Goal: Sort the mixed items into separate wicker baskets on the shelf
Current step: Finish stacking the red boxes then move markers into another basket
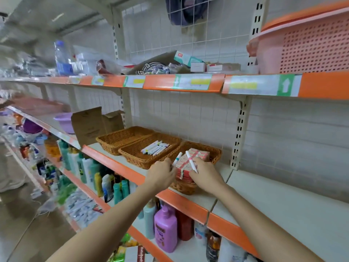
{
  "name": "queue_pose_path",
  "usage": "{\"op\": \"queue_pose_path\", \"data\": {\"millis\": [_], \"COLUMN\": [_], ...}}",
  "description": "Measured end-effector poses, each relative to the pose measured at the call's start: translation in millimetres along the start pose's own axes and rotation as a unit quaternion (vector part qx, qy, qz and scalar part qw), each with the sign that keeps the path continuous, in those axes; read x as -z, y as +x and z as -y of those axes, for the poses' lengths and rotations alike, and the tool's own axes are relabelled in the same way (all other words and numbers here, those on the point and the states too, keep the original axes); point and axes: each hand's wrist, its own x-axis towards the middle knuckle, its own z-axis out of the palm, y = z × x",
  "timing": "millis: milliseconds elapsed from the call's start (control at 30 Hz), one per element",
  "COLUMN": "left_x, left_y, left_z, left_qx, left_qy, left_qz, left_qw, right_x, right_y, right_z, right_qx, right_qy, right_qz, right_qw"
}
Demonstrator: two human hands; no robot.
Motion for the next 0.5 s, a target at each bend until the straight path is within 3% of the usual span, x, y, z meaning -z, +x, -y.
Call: {"op": "queue_pose_path", "data": {"millis": [500], "left_x": [18], "left_y": [98], "left_z": [123], "left_qx": [-0.002], "left_qy": [0.011], "left_qz": [0.026], "left_qw": [1.0], "right_x": [-82], "right_y": [107], "right_z": [63], "right_qx": [-0.014], "right_qy": [-0.03], "right_qz": [0.011], "right_qw": [0.999]}}
